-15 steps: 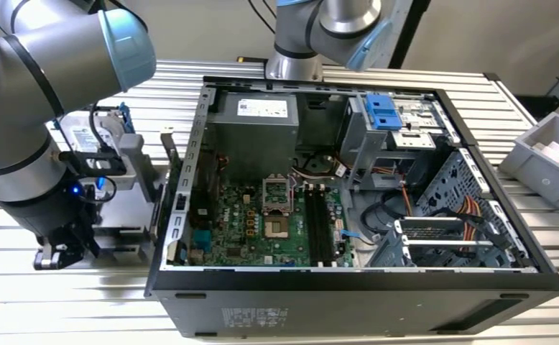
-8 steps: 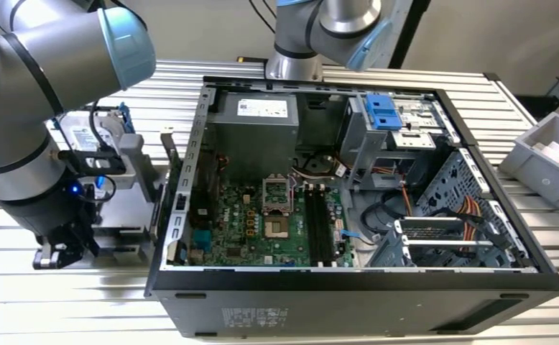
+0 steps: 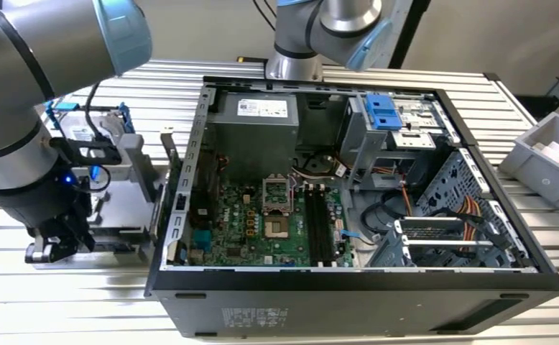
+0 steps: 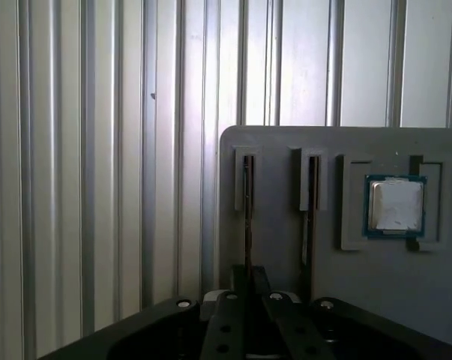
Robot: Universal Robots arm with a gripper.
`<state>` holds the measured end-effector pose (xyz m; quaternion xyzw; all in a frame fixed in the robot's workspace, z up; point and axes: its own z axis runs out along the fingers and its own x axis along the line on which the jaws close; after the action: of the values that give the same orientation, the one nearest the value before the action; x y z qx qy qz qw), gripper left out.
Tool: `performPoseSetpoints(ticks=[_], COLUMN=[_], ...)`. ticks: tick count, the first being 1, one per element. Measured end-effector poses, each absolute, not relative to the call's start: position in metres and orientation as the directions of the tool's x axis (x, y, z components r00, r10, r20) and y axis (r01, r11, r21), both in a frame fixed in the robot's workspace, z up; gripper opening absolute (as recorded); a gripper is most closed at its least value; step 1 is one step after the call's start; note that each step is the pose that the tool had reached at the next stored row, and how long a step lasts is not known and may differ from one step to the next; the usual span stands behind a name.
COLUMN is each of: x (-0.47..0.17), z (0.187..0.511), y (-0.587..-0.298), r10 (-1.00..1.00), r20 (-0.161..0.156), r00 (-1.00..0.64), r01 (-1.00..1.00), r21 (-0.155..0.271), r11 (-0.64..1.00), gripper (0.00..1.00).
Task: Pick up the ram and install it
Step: 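Pick up the ram and move it above insertion slot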
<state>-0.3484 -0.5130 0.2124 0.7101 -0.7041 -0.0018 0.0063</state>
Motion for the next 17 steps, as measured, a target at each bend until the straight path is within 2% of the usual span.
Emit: performPoseSetpoints(ticks=[17], x=[-0.348], z=[0.237], y=[-0.513], r10=[-1.000], r20=[0.006], r00=[0.008], r01=[-1.000], r21=[0.012], r11=[-0.008], gripper=[0.00])
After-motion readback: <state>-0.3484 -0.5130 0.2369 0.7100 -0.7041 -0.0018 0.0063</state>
